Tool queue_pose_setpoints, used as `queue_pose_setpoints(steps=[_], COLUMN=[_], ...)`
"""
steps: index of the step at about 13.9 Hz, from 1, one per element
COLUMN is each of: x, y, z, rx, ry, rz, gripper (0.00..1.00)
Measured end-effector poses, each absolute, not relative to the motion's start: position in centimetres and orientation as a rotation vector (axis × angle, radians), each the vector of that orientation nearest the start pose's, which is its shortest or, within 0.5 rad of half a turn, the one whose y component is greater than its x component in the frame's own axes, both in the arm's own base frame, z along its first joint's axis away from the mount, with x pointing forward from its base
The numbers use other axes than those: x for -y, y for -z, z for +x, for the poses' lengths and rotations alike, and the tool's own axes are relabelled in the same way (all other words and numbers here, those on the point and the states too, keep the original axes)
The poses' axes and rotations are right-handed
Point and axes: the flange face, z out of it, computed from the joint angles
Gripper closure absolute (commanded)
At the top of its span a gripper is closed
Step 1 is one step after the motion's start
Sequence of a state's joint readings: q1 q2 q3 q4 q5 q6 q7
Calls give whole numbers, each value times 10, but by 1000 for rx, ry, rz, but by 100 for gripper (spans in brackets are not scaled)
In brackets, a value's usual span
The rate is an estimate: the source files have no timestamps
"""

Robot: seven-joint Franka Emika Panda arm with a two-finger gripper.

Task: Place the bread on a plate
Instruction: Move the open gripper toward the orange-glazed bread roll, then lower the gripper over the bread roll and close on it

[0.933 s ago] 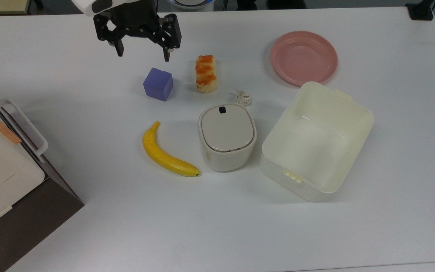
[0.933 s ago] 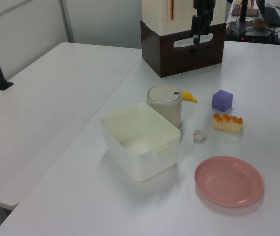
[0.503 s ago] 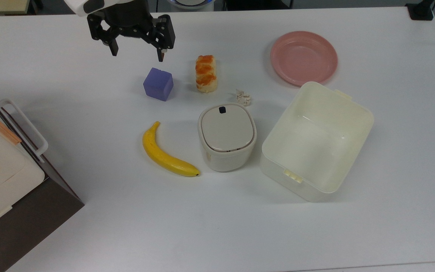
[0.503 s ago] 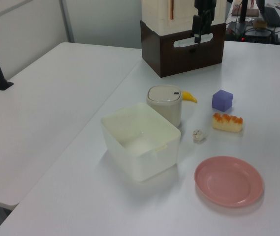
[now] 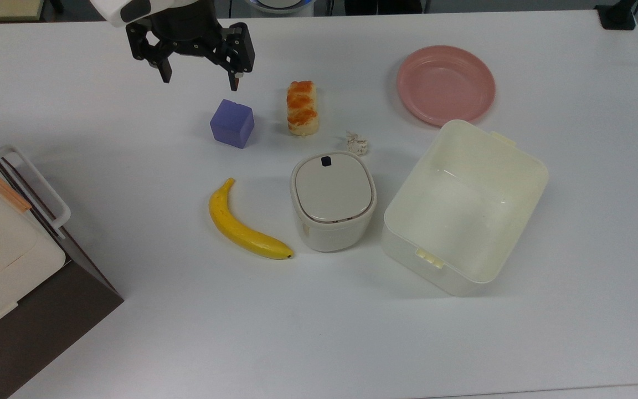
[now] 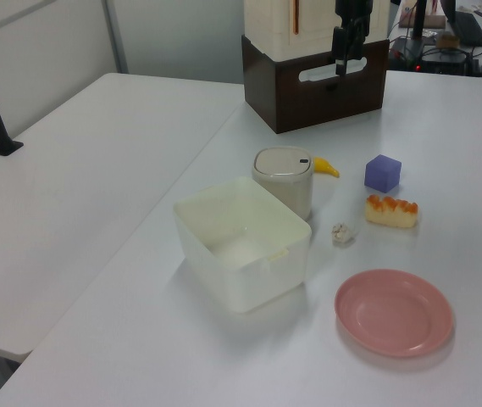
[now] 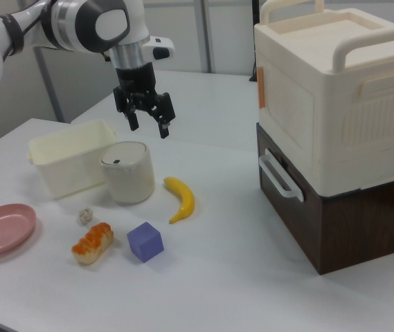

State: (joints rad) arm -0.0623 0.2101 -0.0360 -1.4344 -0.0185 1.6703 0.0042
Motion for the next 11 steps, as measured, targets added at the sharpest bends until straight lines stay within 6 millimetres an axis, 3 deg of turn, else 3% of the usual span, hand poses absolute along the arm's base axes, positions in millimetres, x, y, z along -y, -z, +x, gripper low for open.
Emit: queue_pose_setpoints(steps=[5,11], x=[73,71], y=[-570,-564], z=[616,606], rx=[5,28], ry=[-47,-188], rz=[-3165,-3148], gripper=[0,0])
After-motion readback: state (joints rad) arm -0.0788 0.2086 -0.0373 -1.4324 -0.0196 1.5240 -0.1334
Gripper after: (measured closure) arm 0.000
